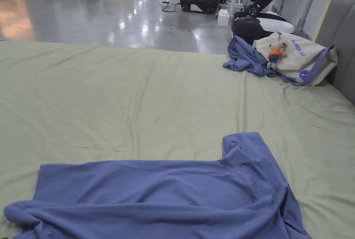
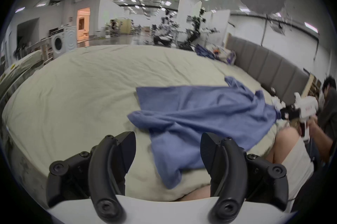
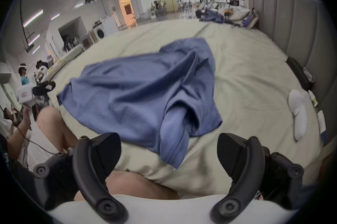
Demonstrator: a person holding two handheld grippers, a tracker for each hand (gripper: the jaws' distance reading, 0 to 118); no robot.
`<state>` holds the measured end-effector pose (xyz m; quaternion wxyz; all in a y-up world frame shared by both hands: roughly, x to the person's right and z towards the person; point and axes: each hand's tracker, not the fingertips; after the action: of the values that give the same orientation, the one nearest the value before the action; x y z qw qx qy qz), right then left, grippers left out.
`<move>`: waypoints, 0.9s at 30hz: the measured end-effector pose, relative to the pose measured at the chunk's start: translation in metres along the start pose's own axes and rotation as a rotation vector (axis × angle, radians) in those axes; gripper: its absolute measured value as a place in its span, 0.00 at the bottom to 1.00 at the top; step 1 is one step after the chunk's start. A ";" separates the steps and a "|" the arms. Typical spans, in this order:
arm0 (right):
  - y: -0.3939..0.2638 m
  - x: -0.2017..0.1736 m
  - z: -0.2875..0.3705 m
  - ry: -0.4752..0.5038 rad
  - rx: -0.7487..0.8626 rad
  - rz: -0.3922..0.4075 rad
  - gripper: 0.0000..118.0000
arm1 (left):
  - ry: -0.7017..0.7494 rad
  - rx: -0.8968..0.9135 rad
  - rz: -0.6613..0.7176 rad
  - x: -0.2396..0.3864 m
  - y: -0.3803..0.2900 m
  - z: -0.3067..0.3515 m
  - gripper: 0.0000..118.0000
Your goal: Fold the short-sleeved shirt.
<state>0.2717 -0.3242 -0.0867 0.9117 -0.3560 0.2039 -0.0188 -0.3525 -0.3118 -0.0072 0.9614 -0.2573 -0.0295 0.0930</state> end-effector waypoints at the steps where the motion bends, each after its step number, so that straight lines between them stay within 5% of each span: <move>1: 0.007 -0.002 0.011 -0.004 0.054 -0.028 0.94 | 0.011 0.034 0.019 -0.002 0.006 0.005 0.71; 6: 0.051 -0.050 0.053 -0.175 0.459 0.107 0.94 | 0.070 0.387 0.031 0.028 0.044 0.049 0.71; 10: 0.043 -0.084 0.050 -0.277 0.537 0.100 0.93 | 0.381 0.437 -0.151 0.073 0.033 0.052 0.70; 11: 0.036 -0.088 0.046 -0.270 0.561 0.081 0.82 | 0.306 0.414 -0.131 0.071 0.028 0.053 0.61; 12: 0.029 -0.092 0.044 -0.261 0.577 0.060 0.60 | 0.163 0.376 -0.104 0.067 0.022 0.052 0.36; 13: 0.026 -0.095 0.040 -0.276 0.562 0.052 0.26 | 0.145 0.360 -0.077 0.067 0.016 0.050 0.00; 14: 0.024 -0.097 0.035 -0.272 0.551 0.044 0.03 | 0.216 0.358 -0.094 0.071 0.007 0.050 0.00; 16: 0.017 -0.093 0.033 -0.193 0.534 0.027 0.03 | 0.169 0.314 -0.152 0.071 0.001 0.050 0.00; 22: 0.026 -0.090 0.035 -0.196 0.544 0.053 0.02 | 0.181 0.313 -0.127 0.049 0.008 0.037 0.00; 25: 0.030 -0.090 0.035 -0.187 0.527 0.079 0.02 | 0.034 0.225 -0.125 0.016 0.047 0.004 0.02; 27: 0.032 -0.091 0.033 -0.184 0.517 0.088 0.02 | -0.042 0.143 -0.157 -0.003 0.074 -0.029 0.64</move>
<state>0.1979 -0.2627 -0.0533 0.9870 -0.1026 0.1238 0.0018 -0.3643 -0.2637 -0.0688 0.9808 -0.1827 -0.0630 0.0247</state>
